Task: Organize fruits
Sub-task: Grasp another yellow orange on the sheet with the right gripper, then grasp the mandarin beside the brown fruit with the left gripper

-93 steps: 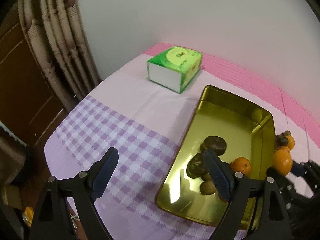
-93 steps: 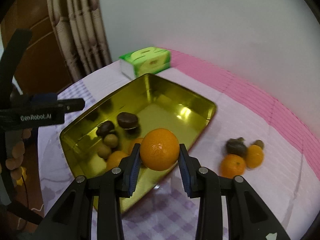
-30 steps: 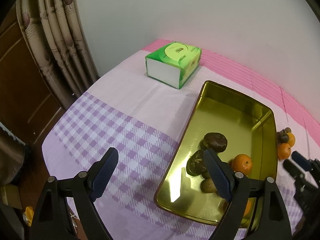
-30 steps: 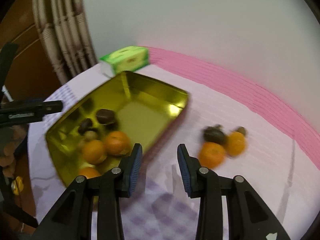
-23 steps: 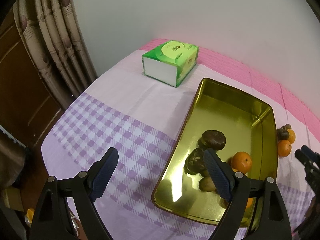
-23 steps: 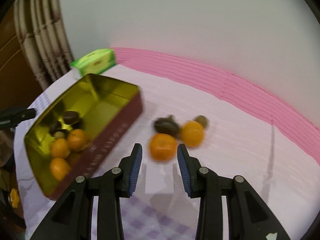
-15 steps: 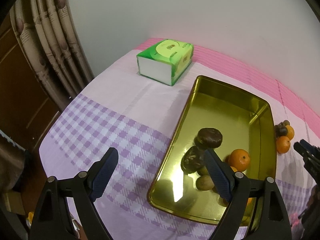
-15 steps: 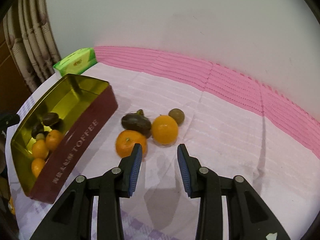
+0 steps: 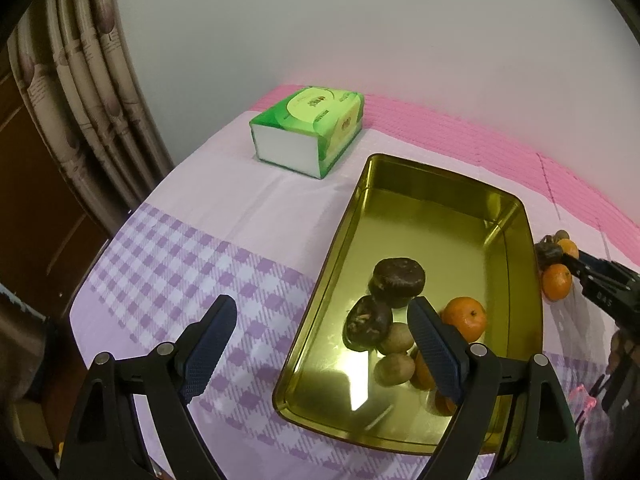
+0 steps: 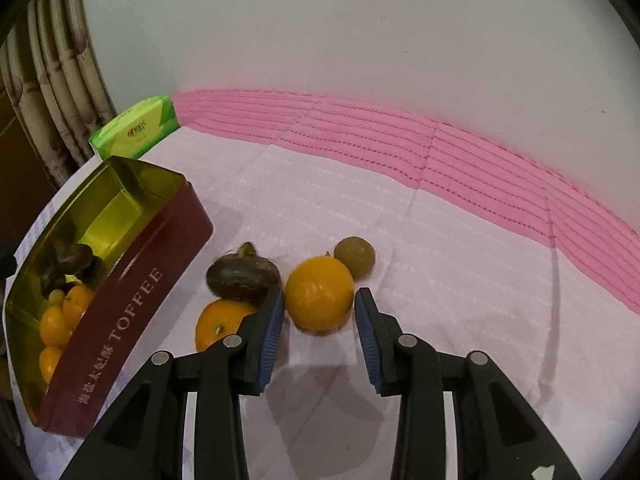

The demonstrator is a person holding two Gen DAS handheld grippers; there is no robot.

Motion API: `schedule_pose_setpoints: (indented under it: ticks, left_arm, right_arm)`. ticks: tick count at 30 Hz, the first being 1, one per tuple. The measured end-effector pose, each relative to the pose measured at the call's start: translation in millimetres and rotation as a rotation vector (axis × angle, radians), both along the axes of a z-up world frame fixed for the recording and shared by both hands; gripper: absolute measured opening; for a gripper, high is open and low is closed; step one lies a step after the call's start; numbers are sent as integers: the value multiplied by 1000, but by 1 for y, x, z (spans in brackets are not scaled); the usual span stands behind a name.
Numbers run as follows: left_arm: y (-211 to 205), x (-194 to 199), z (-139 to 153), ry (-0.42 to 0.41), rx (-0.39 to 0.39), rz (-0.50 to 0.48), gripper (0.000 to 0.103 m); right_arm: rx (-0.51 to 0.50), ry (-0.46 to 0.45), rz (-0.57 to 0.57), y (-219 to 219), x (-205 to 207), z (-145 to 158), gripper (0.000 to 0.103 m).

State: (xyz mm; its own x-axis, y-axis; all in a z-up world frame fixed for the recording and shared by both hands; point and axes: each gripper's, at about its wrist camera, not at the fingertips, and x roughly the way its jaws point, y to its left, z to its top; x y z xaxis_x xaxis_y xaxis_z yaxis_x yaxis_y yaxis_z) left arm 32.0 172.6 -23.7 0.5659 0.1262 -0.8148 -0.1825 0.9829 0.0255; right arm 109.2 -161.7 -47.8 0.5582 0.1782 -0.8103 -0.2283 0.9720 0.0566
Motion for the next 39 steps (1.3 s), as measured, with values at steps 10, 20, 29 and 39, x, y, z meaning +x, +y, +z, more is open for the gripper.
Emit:
schedule_pose_setpoints:
  ticks: [10, 20, 29, 39]
  left_arm:
    - [-4, 2, -9, 29, 17, -5, 87]
    - [-46, 3, 12, -27, 28, -120, 87]
    - [-129, 20, 21, -23, -27, -284, 87]
    - [-198, 42, -2, 48, -66, -388, 86]
  right_arm:
    - [22, -15, -14, -5, 0, -5, 34]
    - [-60, -57, -94, -44, -35, -5, 34]
    - [-88, -65, -177, -83, -50, -5, 34]
    - [-80, -64, -210, -100, -53, -6, 34]
